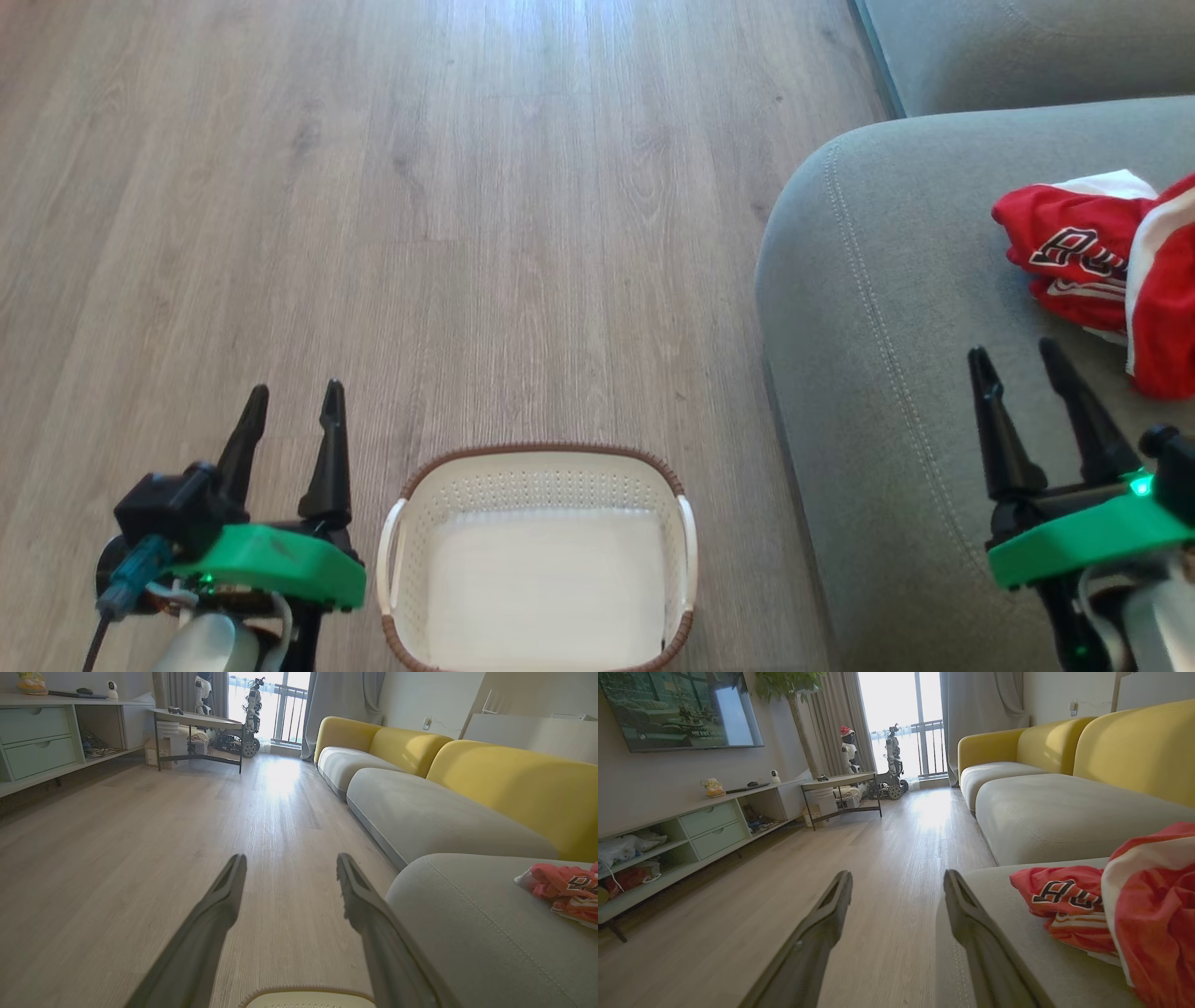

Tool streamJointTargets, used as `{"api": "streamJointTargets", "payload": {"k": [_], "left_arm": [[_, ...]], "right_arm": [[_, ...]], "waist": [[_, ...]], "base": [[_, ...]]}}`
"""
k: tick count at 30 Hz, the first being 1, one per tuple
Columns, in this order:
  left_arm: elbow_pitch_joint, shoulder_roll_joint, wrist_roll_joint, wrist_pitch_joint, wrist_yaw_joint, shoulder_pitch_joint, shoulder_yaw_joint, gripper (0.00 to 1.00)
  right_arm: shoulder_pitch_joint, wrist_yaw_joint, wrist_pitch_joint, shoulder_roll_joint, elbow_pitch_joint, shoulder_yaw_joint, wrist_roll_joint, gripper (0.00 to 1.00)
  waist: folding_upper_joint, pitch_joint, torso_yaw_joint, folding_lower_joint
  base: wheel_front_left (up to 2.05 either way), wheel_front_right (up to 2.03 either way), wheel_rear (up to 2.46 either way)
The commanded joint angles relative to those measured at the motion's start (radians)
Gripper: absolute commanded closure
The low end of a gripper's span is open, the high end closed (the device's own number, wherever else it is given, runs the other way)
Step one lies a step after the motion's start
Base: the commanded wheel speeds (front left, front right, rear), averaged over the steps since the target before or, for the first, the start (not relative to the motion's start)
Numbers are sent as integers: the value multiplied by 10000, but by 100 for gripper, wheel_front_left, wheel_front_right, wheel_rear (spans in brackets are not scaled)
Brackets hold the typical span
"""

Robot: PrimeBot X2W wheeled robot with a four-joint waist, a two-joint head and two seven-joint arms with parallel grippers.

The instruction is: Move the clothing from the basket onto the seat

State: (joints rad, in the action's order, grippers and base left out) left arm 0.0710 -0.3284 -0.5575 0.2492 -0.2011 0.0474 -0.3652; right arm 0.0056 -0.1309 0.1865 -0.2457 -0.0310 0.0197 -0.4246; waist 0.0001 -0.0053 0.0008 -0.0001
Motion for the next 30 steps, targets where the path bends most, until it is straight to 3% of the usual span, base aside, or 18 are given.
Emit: {"api": "streamJointTargets", "payload": {"k": [1,14,30], "left_arm": [[-255,-35,173,125,124,294,613,0],[35,581,832,125,772,135,1302,0],[224,997,1300,126,1219,83,1733,0]], "right_arm": [[-123,2,128,-43,290,227,69,0],[-212,2,303,16,111,467,43,0],[-325,2,386,-31,73,586,-26,0]], "waist": [[-1,12,-13,1],[-1,55,-12,1],[-1,45,-60,1]], "base": [[0,0,0],[0,0,0],[0,0,0]]}}
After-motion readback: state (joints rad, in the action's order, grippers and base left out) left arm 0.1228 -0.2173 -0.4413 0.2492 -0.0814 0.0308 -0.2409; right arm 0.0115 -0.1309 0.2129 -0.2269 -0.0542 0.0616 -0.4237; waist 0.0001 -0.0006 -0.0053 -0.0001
